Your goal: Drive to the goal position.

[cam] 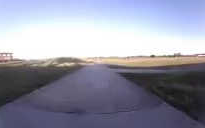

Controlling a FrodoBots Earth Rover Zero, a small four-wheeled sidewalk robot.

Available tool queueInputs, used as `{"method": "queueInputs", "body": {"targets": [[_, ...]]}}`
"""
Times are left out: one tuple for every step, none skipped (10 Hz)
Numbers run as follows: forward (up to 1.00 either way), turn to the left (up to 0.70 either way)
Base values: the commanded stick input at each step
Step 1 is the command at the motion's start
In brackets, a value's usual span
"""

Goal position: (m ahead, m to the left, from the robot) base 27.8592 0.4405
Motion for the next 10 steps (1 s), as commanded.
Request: {"method": "queueInputs", "body": {"targets": [[0.7, 0.08], [0.7, 0.0], [0.7, 0.0], [0.7, 0.0], [0.7, 0.0], [0.7, 0.0], [0.7, 0.0], [0.7, 0.0], [0.7, 0.0], [0.7, 0.0]]}}
